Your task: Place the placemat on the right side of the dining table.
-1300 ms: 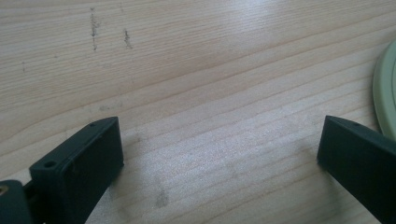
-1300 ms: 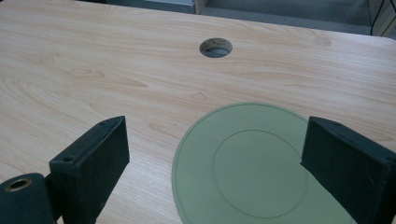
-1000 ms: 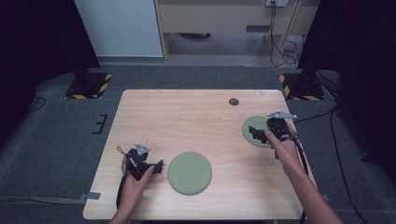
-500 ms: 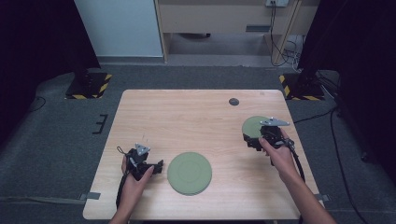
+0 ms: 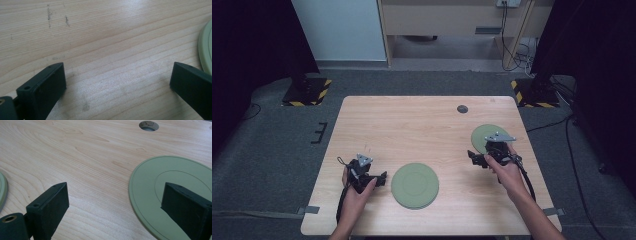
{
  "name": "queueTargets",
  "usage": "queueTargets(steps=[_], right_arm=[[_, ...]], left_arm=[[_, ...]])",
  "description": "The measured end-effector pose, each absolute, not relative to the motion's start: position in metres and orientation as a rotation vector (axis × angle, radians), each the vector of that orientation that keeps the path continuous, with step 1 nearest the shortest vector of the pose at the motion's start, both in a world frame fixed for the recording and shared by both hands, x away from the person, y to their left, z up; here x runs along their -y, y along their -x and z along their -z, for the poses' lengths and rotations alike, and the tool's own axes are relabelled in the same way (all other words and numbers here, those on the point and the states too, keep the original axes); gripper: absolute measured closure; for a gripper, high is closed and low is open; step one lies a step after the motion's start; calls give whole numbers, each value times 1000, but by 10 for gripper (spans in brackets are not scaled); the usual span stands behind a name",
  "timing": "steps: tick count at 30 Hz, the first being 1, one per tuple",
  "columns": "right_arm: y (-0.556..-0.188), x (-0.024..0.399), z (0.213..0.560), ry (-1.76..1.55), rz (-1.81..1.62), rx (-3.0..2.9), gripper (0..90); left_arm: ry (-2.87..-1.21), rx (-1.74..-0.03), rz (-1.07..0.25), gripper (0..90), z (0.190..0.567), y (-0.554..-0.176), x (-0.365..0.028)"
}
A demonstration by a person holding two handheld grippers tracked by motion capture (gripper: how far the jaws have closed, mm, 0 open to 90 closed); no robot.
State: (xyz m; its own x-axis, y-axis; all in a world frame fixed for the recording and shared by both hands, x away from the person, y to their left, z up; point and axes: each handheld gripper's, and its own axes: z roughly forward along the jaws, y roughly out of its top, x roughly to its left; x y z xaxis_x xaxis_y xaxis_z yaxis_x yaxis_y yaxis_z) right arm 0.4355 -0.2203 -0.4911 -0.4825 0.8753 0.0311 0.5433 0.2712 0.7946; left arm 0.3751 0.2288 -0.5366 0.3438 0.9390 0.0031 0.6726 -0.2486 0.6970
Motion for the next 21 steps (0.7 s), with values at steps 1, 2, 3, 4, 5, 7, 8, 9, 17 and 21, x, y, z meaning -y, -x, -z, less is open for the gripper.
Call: queueTargets(steps=[1, 2, 3, 4, 5, 7, 8, 9, 17, 21], right_arm=[[-435, 220, 492, -1282, -1076, -2133, 77], [-435, 219, 493, -1283, -1076, -2136, 77], [-434, 218, 494, -1283, -1072, -2140, 77], [-434, 218, 495, -1283, -1071, -2142, 77], [-433, 217, 495, -1281, -1071, -2145, 80], [-432, 216, 496, -1280, -1071, -2145, 84], [-432, 216, 496, -1280, -1071, -2145, 84], [-430, 214, 497, -1280, -1075, -2154, 85], [-426, 206, 503, -1266, -1066, -2185, 86], [-425, 203, 507, -1258, -1059, -2196, 86]], left_arm=[[-2010, -1402, -573, 0, 537, -375, -229], [-2010, -1401, -573, 0, 537, -375, -229], [-2010, -1401, -572, 0, 537, -375, -229], [-2010, -1401, -573, 0, 537, -375, -229], [-2010, -1400, -572, 0, 537, -375, -229], [-2010, -1400, -573, 0, 537, -375, -229], [-2010, -1400, -573, 0, 537, -375, -229], [-2010, -1400, -573, 0, 537, -375, -229], [-2010, -1399, -573, 0, 537, -375, -229], [-2010, -1399, -573, 0, 537, -375, -229]])
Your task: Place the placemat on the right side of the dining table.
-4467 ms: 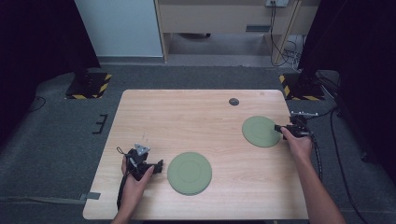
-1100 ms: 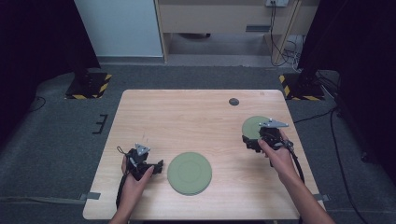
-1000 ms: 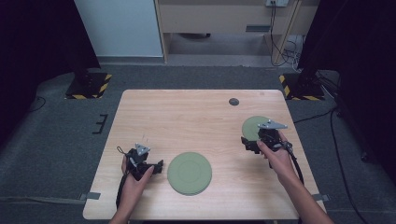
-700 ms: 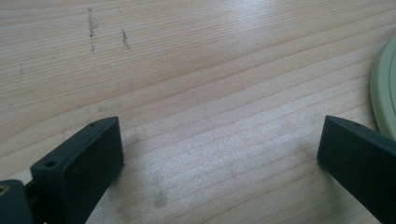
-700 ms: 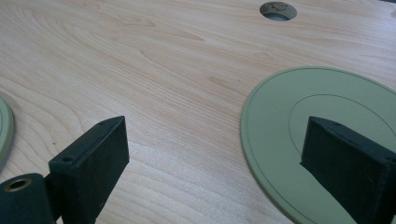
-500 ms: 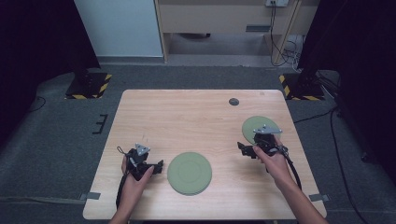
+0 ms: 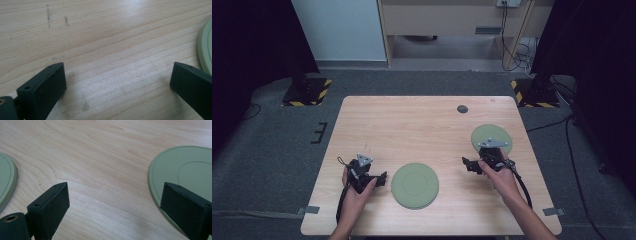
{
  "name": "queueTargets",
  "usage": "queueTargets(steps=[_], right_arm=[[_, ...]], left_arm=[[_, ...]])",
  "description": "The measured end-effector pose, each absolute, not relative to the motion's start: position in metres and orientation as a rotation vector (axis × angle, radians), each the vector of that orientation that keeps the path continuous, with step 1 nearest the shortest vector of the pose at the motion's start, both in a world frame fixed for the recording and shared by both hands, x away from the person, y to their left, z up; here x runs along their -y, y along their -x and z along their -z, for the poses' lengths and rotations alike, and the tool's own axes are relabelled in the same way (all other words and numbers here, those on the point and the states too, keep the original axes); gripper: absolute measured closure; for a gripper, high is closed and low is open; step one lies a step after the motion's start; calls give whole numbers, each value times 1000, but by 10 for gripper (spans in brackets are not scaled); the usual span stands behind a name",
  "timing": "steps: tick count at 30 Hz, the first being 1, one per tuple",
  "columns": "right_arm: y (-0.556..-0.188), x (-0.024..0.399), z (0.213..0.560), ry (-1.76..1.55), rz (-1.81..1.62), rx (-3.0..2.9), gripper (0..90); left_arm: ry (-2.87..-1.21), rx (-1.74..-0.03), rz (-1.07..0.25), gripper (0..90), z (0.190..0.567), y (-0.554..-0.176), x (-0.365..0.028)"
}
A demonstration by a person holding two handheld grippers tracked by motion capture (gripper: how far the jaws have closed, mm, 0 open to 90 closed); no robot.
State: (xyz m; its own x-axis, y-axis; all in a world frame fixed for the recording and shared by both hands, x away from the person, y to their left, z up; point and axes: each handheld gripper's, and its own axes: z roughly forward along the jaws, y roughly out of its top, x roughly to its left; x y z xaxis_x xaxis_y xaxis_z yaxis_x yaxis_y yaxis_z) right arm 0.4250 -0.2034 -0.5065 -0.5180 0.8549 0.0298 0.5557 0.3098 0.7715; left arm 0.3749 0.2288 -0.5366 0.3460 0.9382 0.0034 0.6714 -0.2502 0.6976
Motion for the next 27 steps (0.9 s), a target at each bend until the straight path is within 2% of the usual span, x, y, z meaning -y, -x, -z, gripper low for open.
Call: queueTargets(steps=[14, 27], right_arm=[[-419, 175, 518, -1243, -1075, -2261, 86], [-433, 144, 528, -1325, -1078, -2186, 81]], left_arm=[[-2011, -1397, -573, 0, 537, -375, -229], [-2013, -1392, -570, 0, 537, -374, -229]])
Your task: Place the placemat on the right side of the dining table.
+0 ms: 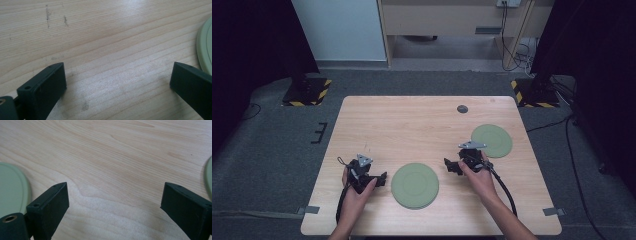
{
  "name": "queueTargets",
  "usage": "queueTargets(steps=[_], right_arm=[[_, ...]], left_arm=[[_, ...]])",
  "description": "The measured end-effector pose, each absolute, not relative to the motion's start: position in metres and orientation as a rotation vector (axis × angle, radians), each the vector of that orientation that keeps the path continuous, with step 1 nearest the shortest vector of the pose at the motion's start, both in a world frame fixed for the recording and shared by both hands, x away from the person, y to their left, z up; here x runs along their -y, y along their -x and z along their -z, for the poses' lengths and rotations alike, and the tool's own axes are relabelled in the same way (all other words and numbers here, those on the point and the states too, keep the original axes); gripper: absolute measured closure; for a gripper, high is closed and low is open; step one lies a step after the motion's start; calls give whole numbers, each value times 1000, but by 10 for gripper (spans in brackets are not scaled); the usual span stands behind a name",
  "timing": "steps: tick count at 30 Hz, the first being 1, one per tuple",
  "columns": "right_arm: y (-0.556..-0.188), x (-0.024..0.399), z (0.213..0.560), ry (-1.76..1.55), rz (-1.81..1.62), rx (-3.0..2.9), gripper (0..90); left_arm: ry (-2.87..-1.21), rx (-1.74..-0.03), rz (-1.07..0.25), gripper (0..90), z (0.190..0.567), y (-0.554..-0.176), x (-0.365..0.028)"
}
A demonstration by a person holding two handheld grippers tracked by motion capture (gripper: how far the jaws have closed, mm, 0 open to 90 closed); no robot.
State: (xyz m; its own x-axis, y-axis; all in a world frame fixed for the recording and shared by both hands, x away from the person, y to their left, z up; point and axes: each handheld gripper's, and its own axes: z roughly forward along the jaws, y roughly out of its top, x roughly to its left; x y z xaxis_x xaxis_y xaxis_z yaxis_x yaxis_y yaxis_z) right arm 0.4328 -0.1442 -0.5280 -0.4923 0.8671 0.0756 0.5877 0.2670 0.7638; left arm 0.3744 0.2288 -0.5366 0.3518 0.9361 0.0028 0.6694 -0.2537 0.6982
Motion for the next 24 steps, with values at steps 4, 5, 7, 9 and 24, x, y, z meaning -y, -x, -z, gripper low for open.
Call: queueTargets(steps=[4, 5, 7, 9, 24], right_arm=[[-437, 140, 532, -1330, -1042, -2171, 82], [-437, 140, 532, -1330, -1042, -2171, 82], [-438, 138, 536, -1331, -1030, -2176, 82], [-439, 136, 538, -1331, -1009, -2190, 79], [-436, 134, 540, -1330, -925, -2231, 4]], left_arm=[[-2014, -1391, -570, 0, 537, -374, -229], [-2014, -1391, -570, 0, 537, -374, -229], [-2014, -1391, -569, 0, 537, -374, -229], [-2014, -1391, -569, 0, 537, -374, -229], [-2015, -1389, -567, 0, 537, -374, -229]])
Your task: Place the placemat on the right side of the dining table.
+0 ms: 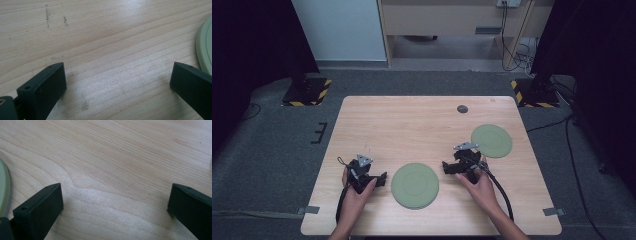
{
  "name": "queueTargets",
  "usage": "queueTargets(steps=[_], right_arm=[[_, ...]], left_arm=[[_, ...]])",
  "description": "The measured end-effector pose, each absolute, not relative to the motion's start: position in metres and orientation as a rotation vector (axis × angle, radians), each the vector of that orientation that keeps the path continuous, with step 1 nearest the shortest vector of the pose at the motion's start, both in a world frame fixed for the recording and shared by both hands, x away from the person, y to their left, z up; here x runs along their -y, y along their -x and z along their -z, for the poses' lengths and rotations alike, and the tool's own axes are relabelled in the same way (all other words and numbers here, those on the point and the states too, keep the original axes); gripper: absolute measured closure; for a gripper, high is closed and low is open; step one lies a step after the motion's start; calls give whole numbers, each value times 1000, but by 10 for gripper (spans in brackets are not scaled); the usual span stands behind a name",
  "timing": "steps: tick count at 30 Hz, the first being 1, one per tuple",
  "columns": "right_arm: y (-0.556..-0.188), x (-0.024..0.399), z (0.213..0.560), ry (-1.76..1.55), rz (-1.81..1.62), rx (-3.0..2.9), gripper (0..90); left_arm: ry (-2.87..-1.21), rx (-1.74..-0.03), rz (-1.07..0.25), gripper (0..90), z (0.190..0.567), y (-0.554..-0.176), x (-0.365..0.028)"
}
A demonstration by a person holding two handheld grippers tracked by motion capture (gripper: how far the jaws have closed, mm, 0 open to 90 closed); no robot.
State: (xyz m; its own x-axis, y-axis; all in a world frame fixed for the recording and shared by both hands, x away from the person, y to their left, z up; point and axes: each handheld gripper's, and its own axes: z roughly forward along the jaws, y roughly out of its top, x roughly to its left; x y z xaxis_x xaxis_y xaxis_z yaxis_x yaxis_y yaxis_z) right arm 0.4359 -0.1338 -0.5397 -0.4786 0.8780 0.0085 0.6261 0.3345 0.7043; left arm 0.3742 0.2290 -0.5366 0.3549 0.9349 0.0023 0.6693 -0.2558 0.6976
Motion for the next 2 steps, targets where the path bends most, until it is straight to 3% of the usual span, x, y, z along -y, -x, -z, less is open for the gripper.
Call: queueTargets(steps=[2], right_arm=[[-436, 134, 540, -1331, -925, -2231, 3]], left_arm=[[-2016, -1389, -568, 0, 537, -374, -229]])
